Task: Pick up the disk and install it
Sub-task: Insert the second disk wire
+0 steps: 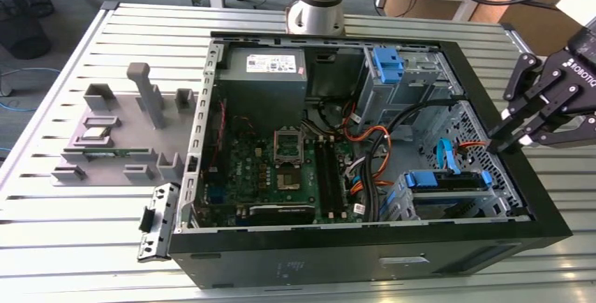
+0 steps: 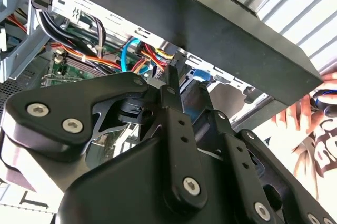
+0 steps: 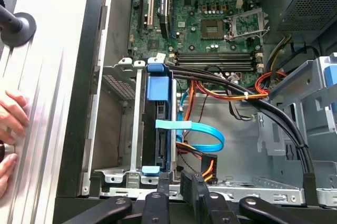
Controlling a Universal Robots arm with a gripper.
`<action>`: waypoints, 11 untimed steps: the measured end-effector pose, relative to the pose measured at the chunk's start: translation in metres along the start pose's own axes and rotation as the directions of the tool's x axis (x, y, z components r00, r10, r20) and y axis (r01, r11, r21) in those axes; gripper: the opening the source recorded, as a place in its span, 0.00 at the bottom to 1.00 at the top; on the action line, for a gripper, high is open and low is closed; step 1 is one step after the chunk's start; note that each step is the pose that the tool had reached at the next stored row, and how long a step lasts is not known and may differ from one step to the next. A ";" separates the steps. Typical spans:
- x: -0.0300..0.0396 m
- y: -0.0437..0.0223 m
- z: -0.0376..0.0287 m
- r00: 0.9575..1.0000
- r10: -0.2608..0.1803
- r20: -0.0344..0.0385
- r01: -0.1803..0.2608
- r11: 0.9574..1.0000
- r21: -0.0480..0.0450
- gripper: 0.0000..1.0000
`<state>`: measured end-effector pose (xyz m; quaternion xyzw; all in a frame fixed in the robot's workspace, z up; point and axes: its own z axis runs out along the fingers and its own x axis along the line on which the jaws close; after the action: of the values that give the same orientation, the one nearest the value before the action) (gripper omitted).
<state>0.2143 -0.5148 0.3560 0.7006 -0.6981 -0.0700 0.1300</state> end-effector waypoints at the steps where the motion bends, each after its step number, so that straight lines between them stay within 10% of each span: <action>1: -0.0001 -0.0001 0.0005 1.000 0.000 0.000 0.000 1.000 0.000 0.31; 11: -0.0027 -0.0026 0.0030 1.000 -0.002 0.004 0.002 1.000 -0.004 0.31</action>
<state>0.2159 -0.5124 0.3521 0.7008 -0.6976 -0.0731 0.1299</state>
